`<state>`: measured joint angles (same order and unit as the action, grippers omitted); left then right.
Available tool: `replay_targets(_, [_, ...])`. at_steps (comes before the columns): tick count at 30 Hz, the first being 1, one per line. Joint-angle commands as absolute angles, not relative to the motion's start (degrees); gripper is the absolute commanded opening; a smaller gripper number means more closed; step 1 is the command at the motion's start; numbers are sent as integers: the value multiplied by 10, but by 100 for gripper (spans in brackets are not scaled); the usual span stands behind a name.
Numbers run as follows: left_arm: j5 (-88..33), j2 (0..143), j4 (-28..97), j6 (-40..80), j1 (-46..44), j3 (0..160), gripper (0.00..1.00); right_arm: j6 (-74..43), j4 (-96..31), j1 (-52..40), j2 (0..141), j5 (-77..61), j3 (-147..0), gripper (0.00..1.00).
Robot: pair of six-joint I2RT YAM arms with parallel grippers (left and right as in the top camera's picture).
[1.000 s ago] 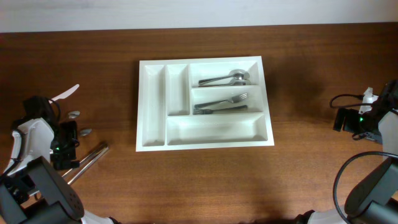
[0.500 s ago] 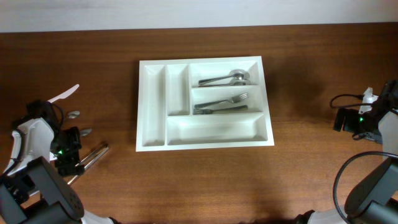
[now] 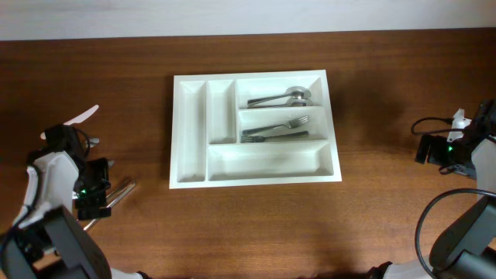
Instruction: Pack container
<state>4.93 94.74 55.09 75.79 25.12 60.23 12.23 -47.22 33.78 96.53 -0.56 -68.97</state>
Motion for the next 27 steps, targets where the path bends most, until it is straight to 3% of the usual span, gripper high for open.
replay_targets(1, [58, 912, 550, 814, 248, 577, 99, 124, -471, 338, 969, -11, -690, 99])
replay_targets(27, [43, 909, 455, 871, 248, 488, 99, 124, -471, 338, 969, -11, -690, 99])
